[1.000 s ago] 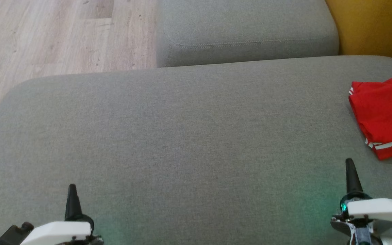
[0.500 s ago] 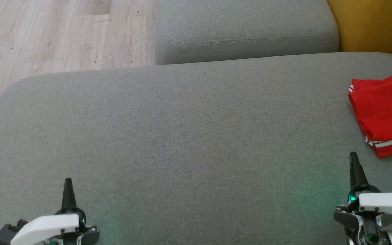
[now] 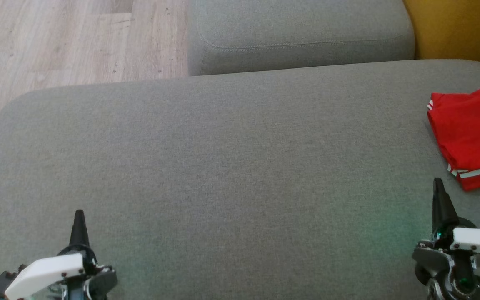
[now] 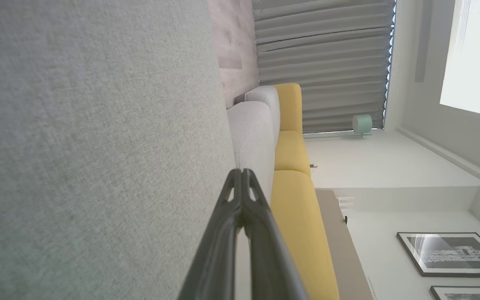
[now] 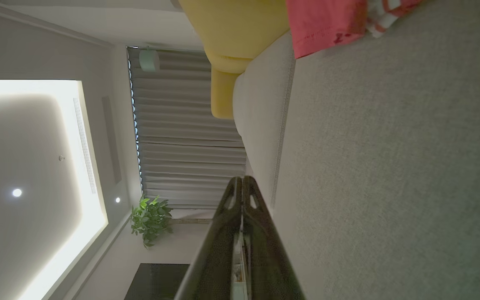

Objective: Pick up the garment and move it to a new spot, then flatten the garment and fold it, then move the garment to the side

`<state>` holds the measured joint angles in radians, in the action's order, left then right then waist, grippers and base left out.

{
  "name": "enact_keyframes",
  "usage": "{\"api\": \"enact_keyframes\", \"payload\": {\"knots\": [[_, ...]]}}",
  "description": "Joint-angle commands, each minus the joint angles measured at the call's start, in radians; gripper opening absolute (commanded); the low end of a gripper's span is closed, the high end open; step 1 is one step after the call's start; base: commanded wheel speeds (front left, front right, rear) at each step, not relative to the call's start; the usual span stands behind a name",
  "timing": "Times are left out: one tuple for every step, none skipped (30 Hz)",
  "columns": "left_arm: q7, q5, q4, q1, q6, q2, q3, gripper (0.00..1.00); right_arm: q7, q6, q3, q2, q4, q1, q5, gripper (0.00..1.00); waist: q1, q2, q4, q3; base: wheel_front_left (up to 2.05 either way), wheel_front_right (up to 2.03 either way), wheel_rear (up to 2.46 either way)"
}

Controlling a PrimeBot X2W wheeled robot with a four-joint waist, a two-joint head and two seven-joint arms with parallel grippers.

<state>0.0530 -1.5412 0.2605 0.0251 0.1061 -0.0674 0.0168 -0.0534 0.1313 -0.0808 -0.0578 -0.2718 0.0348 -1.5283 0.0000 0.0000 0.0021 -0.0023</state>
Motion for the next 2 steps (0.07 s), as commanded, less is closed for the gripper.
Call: {"api": "enact_keyframes", "payload": {"knots": [[0.008, -0.028, -0.024, 0.063, 0.013, -0.013, 0.042, 0.00, -0.013, -0.001, 0.012, -0.018, 0.031, 0.056, -0.033, 0.00, 0.0000, 0.0000, 0.000, 0.001, 0.00, 0.00, 0.00], [0.011, -0.040, -0.023, 0.065, 0.014, -0.013, 0.044, 0.00, -0.016, -0.001, 0.011, -0.018, 0.031, 0.058, -0.045, 0.00, 0.0000, 0.0000, -0.001, 0.002, 0.00, 0.00, 0.00]]}}
